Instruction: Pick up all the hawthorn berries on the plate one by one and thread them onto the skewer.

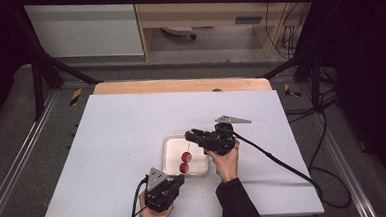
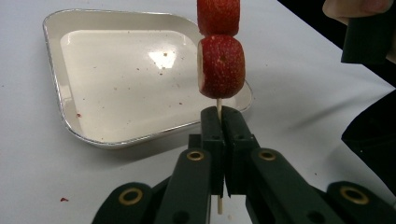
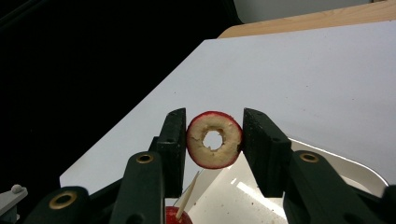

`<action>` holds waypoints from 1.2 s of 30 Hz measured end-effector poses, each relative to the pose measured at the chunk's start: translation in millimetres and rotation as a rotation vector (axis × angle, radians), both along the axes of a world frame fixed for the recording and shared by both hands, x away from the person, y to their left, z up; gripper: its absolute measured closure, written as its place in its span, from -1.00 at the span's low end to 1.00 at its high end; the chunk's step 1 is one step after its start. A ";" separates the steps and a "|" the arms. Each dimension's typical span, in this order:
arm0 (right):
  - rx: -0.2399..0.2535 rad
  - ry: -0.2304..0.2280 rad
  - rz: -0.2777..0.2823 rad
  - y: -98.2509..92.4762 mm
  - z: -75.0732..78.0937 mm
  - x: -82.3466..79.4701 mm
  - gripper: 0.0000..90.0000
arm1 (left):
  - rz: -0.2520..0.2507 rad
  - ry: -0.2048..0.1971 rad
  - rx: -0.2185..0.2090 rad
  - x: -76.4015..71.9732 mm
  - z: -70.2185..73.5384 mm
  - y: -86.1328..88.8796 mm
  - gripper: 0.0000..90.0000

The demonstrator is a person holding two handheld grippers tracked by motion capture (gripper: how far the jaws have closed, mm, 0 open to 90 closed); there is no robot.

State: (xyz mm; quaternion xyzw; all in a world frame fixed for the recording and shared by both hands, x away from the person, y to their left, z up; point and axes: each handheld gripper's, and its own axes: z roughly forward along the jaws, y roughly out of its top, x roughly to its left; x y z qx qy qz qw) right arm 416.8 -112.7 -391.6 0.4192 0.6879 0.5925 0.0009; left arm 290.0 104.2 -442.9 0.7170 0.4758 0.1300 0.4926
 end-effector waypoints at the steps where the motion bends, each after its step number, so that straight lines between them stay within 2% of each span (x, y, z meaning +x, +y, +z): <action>1: 0.003 0.004 0.000 0.6 -0.3 -0.7 0.37 | 0.000 0.000 0.000 0.0 0.0 0.0 0.97; 17: 0.011 0.007 0.006 1.7 -1.5 -1.5 0.37 | 0.014 0.004 -0.018 1.1 0.6 2.0 0.97; 22: 0.007 -0.002 0.009 3.5 -3.8 -3.3 0.37 | 0.021 0.025 -0.028 1.8 -0.8 1.3 0.96; 26: 0.002 -0.024 0.006 3.7 -3.6 -5.6 0.37 | 0.028 0.033 -0.057 1.2 -1.4 2.0 0.96; 30: 0.000 -0.051 -0.003 4.2 -3.8 -8.0 0.37 | 0.023 0.049 -0.109 1.2 -1.7 3.5 0.96; 36: -0.016 -0.081 -0.023 9.0 -10.7 -9.7 0.37 | 0.050 0.066 -0.146 0.3 0.0 -1.1 0.95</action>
